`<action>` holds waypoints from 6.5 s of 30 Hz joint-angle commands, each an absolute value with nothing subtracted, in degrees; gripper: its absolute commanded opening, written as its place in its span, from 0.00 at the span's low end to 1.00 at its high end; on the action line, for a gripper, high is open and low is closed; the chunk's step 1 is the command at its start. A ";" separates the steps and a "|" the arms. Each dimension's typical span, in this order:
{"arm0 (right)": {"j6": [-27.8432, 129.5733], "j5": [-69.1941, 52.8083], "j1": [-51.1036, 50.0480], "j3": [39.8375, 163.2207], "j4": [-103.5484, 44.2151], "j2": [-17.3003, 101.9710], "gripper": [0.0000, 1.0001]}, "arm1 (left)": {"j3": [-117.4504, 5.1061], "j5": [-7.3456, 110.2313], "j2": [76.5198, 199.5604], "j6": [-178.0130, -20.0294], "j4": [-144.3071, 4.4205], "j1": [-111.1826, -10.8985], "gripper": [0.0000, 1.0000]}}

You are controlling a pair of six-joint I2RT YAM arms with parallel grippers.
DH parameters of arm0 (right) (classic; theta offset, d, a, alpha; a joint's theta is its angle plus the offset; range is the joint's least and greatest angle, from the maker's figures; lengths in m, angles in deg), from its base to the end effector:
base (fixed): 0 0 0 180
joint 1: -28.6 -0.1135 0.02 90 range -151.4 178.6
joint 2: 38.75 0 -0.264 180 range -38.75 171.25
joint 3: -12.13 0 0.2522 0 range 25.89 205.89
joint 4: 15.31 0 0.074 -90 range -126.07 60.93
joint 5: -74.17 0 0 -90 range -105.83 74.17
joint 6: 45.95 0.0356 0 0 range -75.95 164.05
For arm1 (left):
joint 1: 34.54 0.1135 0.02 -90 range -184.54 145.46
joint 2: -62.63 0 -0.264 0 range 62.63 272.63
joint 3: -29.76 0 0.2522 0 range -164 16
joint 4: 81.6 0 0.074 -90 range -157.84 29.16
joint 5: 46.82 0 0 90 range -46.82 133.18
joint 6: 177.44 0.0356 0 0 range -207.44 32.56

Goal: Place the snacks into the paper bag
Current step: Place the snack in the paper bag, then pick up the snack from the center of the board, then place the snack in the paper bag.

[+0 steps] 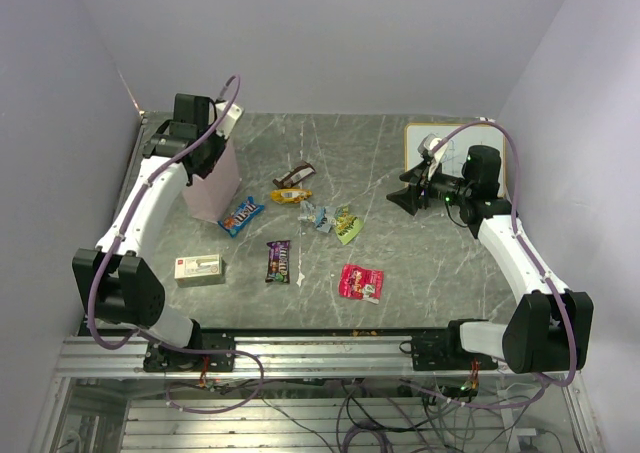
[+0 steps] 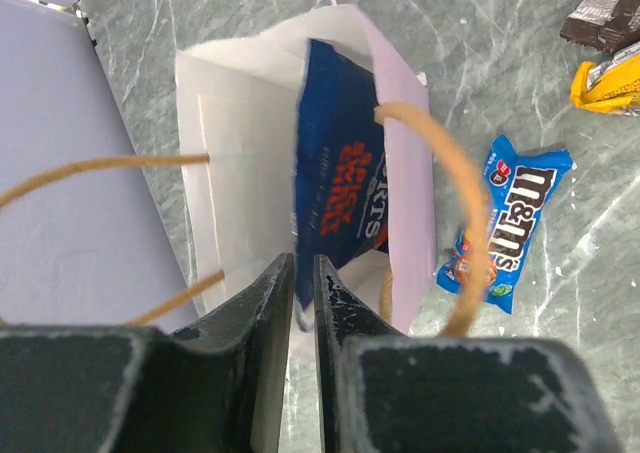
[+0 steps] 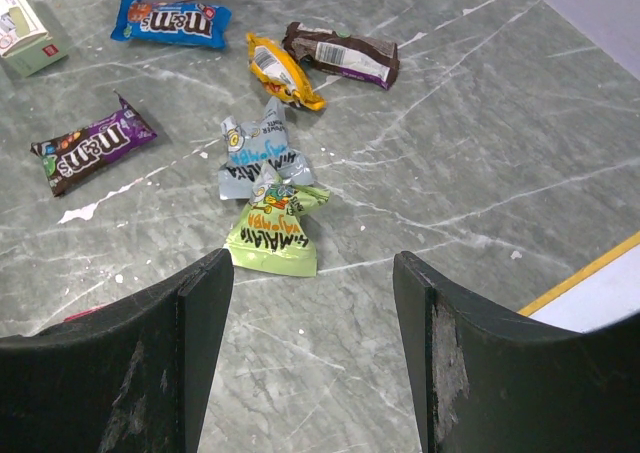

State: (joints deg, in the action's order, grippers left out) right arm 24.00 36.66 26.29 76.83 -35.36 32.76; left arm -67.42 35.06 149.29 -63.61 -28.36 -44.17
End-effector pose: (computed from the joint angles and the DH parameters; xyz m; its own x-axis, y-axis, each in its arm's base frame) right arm 0.2707 0.0392 0.2907 -0.1733 -0.2159 -0.9609 -0.8421 0.5385 0.0308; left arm 0.3290 -0.0507 0.3490 -0.5863 0.5052 -0.6333 0.3281 0.8628 0.3845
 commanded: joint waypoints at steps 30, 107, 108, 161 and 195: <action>24.43 32.21 27.21 78.95 -37.26 34.19 0.69 | -67.94 40.17 129.58 -63.44 -29.85 -43.13 0.79; 9.81 25.09 7.77 90.53 -52.95 53.51 0.00 | -48.25 78.75 119.30 -61.51 -33.30 -48.79 0.87; 9.93 25.68 7.77 90.27 -52.67 52.32 0.00 | -49.12 78.58 120.08 -61.96 -33.60 -49.91 0.87; 10.64 38.64 7.78 85.52 -48.75 37.94 0.28 | -68.51 85.32 148.54 -72.88 -38.96 -70.31 0.07; 11.00 37.05 13.03 85.58 -49.08 40.26 0.63 | -69.65 35.93 122.24 -64.10 -37.61 -42.10 0.07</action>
State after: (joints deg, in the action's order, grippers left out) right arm 10.66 37.11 12.28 85.82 -49.96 40.26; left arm -68.25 43.74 120.26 -67.91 -37.67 -42.55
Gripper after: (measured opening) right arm 0.635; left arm 0.091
